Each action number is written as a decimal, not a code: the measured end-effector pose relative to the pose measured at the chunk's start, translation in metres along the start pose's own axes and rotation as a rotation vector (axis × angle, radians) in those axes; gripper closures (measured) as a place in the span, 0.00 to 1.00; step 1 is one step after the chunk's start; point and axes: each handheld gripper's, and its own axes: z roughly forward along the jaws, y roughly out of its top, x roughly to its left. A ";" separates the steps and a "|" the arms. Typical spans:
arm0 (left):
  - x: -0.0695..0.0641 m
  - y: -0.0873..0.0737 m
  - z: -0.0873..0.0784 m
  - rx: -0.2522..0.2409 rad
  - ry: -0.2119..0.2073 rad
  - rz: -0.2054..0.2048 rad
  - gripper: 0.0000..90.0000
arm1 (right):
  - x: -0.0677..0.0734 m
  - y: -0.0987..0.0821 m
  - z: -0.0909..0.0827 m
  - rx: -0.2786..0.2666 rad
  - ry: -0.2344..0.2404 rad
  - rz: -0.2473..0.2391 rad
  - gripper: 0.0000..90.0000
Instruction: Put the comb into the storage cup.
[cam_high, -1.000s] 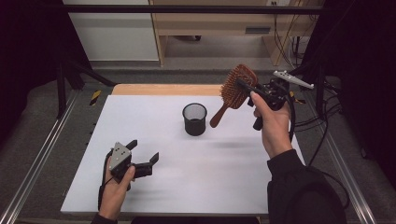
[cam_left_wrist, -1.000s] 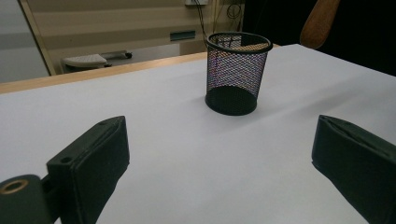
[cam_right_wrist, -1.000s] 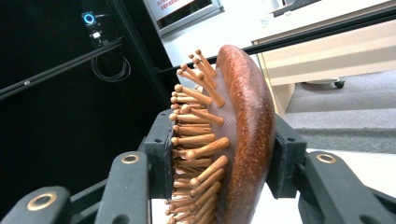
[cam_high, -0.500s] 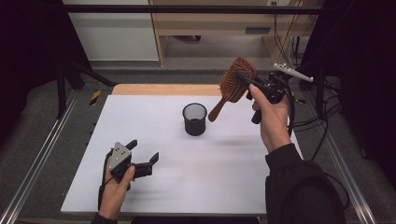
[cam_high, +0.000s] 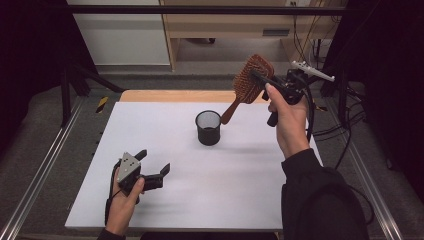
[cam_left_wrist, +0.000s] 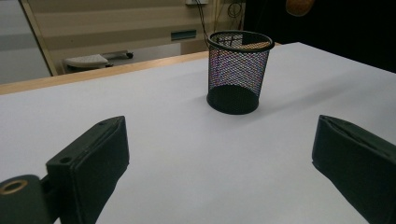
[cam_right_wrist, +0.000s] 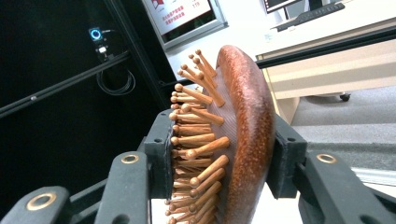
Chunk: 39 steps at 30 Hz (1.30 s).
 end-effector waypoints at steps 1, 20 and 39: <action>0.000 0.000 0.000 -0.003 0.000 -0.003 0.04 | 0.000 0.001 0.001 -0.004 0.000 0.001 0.59; 0.000 0.000 0.001 -0.003 -0.004 0.002 0.04 | 0.006 0.002 0.028 -0.020 0.010 0.010 0.58; 0.000 0.000 0.001 -0.003 -0.005 0.008 0.04 | 0.006 -0.007 0.045 -0.007 0.011 0.022 0.58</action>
